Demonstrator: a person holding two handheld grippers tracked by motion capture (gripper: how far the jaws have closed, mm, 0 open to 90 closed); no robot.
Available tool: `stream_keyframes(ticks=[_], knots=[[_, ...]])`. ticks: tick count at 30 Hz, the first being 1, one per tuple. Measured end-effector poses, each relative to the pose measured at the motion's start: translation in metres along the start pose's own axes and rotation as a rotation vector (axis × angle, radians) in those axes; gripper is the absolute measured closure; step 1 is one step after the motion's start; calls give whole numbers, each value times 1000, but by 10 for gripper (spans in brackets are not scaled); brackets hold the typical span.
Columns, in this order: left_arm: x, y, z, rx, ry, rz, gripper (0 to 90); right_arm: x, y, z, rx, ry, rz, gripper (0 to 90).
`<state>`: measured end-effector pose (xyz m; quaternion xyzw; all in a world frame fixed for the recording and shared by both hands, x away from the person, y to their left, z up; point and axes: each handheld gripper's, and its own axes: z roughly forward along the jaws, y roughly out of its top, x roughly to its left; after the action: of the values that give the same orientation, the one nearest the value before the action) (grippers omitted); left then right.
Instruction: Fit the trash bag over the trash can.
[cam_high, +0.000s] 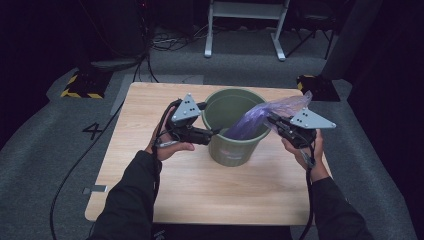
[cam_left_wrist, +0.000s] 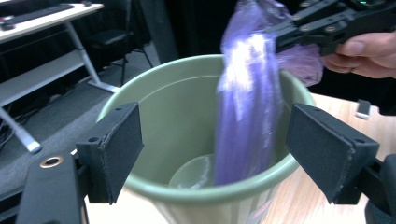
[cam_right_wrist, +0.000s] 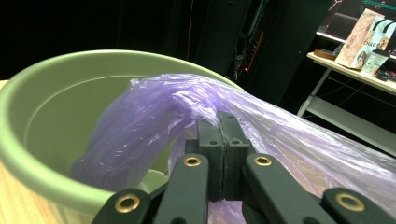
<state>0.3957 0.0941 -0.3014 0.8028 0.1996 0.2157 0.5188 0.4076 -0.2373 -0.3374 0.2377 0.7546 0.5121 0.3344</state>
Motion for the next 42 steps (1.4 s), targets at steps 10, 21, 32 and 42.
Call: stream_keyframes(ticks=[10, 21, 32, 42], knots=[[-26, 18, 31, 40, -46, 78, 229, 7, 3, 3, -1, 43, -26, 892], [-38, 19, 53, 95, -51, 96, 300, 19, 6, -5, -15, 50, -75, 873], [-38, 18, 56, 71, -42, 120, 704, 28, 11, -15, -39, 68, -135, 845], [-33, 11, 53, 77, -21, 156, 896, 30, 10, -21, -42, 65, -113, 601]])
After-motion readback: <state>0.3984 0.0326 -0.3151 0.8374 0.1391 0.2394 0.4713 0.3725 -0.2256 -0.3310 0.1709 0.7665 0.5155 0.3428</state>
